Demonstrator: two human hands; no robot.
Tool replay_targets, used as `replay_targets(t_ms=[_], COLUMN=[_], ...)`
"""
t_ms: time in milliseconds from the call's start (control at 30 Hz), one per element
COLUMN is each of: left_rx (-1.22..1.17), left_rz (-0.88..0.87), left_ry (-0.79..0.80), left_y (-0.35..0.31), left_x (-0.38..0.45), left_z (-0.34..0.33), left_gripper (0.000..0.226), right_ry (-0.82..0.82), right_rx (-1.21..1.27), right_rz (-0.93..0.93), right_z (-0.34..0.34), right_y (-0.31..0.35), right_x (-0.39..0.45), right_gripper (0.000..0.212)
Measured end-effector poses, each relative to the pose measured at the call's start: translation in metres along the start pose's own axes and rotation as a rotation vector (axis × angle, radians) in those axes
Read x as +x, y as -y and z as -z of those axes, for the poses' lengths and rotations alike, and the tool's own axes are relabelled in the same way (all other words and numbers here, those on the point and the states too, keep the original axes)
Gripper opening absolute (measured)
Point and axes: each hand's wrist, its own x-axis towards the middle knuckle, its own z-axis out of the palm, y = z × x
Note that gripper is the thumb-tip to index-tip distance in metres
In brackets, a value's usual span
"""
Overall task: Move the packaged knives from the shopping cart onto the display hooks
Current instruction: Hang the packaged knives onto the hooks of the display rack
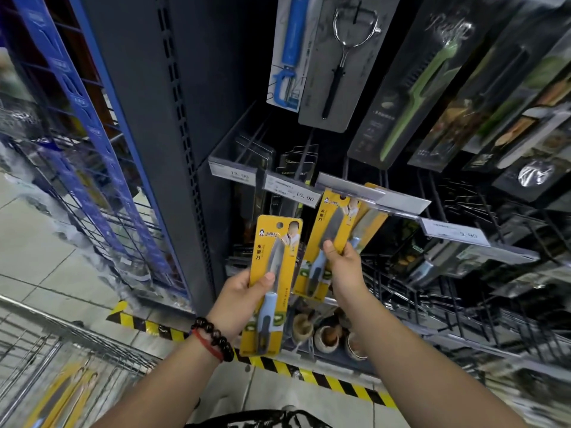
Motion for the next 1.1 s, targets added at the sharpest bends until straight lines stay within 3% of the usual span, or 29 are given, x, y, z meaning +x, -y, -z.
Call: replay_targets(t_ms=[133, 200, 333, 500, 633, 833, 1000, 1100], left_rx=[-0.024, -0.048, -0.066, -0.072, -0.074, -0.055, -0.065, -0.044], left_rz=[0.016, 0.024, 0.027, 0.014, 0.023, 0.028, 0.014, 0.023], left_ry=[-0.007, -0.002, -0.002, -0.004, -0.013, 0.012, 0.051, 0.084], left_y=[0.0, 0.0, 0.0, 0.001, 0.007, 0.011, 0.01, 0.013], left_x=[0.003, 0.003, 0.005, 0.002, 0.002, 0.003, 0.007, 0.011], left_z=[-0.002, -0.004, -0.005, -0.004, -0.003, -0.017, -0.028, -0.033], left_gripper=[0.016, 0.015, 0.014, 0.016, 0.019, 0.018, 0.016, 0.019], right_ry=[0.017, 0.021, 0.003, 0.018, 0.002, -0.046, -0.077, -0.106], right_rx=[-0.033, -0.025, -0.063, -0.083, -0.118, -0.231, -0.213, -0.158], right_rz=[-0.001, -0.023, -0.056, -0.117, -0.197, -0.25, -0.312, -0.259], right_z=[0.004, 0.005, 0.006, 0.0, -0.005, -0.009, -0.002, 0.0], right_y=[0.0, 0.001, 0.001, 0.008, 0.012, 0.026, 0.015, 0.017], right_x=[0.006, 0.008, 0.025, 0.053, 0.074, 0.093, 0.106, 0.076], right_gripper=[0.022, 0.014, 0.037, 0.047, 0.075, 0.067, 0.084, 0.062])
